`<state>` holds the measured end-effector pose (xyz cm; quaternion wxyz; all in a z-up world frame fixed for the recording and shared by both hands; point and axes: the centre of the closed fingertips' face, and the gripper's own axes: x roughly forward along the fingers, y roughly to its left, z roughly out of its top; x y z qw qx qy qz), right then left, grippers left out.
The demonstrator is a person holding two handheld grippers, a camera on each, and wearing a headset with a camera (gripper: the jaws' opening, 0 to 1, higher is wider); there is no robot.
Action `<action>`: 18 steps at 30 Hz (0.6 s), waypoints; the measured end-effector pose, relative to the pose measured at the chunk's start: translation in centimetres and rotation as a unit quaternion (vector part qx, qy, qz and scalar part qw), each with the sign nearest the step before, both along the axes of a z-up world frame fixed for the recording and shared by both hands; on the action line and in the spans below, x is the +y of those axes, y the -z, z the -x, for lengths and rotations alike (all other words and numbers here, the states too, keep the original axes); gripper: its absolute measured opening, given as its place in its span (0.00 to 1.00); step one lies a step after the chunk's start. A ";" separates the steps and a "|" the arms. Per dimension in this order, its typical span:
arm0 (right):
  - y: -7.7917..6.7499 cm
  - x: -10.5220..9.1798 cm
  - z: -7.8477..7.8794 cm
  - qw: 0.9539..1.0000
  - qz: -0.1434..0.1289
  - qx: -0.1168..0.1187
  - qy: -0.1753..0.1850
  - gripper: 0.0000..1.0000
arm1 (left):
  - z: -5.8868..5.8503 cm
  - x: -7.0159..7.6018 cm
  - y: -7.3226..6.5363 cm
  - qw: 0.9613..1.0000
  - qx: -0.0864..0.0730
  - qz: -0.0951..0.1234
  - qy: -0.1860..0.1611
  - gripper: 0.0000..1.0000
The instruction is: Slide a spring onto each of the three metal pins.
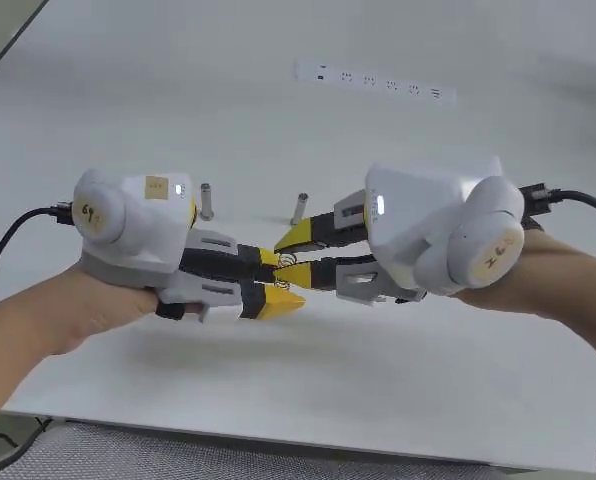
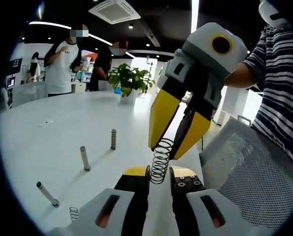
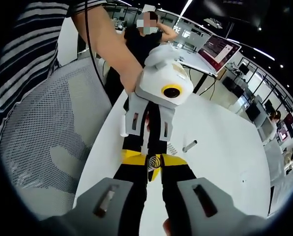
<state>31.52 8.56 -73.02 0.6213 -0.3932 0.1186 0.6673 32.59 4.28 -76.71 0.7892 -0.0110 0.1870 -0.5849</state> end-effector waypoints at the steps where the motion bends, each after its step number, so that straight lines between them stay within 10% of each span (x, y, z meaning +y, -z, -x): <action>1: 0.0 0.0 0.0 1.000 0.000 0.000 0.000 0.11 | 0.0 0.0 0.1 1.000 0.000 -0.001 -0.001 0.15; 18: -0.2 0.3 -0.3 1.000 0.001 -0.004 -0.001 0.11 | -0.3 0.3 -0.1 1.000 -0.003 0.001 -0.009 0.18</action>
